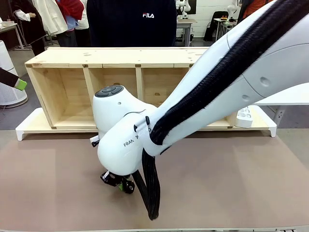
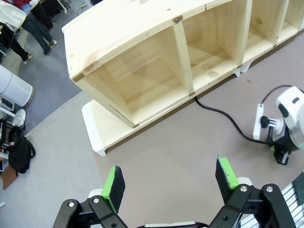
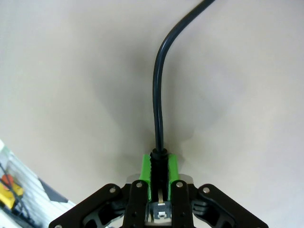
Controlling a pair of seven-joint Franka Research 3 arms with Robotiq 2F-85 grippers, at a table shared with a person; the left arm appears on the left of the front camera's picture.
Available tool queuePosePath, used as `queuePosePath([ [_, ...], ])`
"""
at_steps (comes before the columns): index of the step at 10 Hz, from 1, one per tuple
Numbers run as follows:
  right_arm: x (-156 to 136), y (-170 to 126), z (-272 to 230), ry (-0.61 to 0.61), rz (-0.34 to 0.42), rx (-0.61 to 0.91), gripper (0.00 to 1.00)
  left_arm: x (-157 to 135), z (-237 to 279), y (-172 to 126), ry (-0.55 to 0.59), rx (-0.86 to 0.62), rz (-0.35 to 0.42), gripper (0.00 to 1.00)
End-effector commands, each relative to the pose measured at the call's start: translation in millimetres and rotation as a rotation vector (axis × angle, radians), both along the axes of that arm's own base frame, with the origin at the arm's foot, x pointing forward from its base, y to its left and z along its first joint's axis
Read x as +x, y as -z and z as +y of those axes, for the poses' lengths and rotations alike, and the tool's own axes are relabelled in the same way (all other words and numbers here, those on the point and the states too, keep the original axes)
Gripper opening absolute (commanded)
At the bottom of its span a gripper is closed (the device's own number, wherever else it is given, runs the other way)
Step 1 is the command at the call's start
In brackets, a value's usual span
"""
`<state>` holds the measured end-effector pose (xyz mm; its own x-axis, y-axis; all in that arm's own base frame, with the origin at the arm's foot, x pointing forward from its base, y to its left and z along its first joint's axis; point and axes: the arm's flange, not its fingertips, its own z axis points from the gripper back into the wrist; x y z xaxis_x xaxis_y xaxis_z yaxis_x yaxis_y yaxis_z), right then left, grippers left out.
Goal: Perform cable management.
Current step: Pull the grasped Power Cable to the location of the Power Strip.
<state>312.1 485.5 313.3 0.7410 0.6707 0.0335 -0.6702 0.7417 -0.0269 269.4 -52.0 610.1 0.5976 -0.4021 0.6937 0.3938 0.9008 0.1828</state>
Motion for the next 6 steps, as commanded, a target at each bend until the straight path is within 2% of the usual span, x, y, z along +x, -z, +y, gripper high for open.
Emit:
queuePosePath([
  [1, -28, -2, -15, 0.031, 0.003, -0.015, 0.16, 2, 0, 0, -0.002, -0.002, -0.006, 1.0],
  [6, -87, -14, -57, 0.102, -0.039, -0.002, 0.16, 2, 0, 0, -0.002, -0.002, -0.006, 1.0],
])
